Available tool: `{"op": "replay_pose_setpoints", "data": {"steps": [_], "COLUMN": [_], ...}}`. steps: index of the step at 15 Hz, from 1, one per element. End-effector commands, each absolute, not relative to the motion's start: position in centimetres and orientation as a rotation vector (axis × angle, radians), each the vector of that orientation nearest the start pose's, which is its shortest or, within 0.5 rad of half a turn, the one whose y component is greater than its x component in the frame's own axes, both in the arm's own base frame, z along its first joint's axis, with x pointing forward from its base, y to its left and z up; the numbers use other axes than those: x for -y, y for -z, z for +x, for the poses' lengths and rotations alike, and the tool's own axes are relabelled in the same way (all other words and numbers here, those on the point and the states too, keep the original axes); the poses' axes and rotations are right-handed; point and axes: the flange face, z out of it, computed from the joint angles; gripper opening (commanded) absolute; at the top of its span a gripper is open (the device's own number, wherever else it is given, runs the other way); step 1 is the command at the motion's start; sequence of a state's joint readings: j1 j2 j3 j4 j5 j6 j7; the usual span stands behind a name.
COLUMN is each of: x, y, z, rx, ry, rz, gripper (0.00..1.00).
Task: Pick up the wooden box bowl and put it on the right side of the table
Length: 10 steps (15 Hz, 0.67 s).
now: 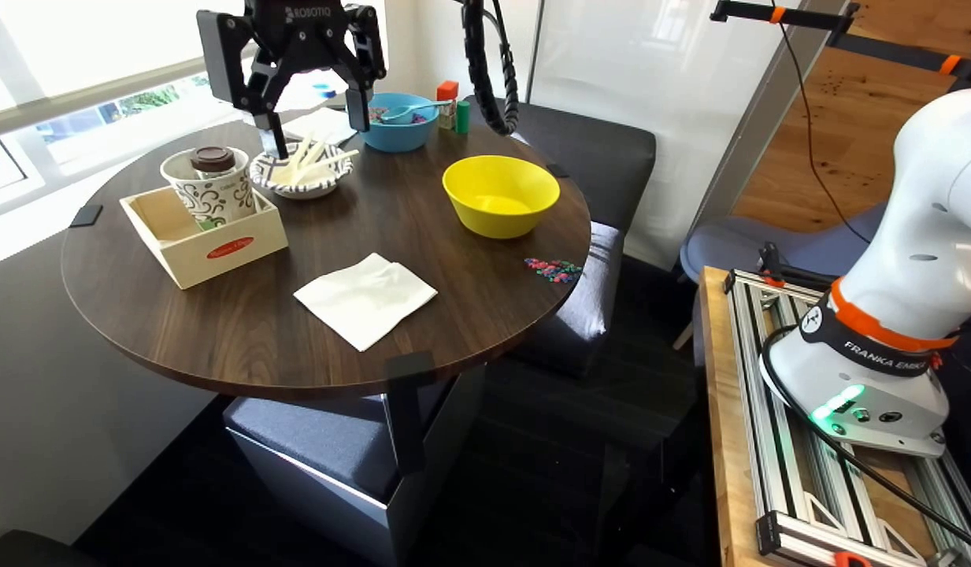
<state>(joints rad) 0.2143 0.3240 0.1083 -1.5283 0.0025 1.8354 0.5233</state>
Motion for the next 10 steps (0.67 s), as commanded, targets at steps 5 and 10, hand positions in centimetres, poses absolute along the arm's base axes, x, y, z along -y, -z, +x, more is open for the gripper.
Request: {"op": "replay_pose_setpoints", "data": {"steps": [5,10], "x": [-21.0,-22.2], "y": [-49.8,-51.1], "z": [62.4,64.5], "rx": [-0.057,0.124], "ry": [-0.006,0.254], "rz": [-3.130,-3.221], "gripper": [1.00,1.00]}}
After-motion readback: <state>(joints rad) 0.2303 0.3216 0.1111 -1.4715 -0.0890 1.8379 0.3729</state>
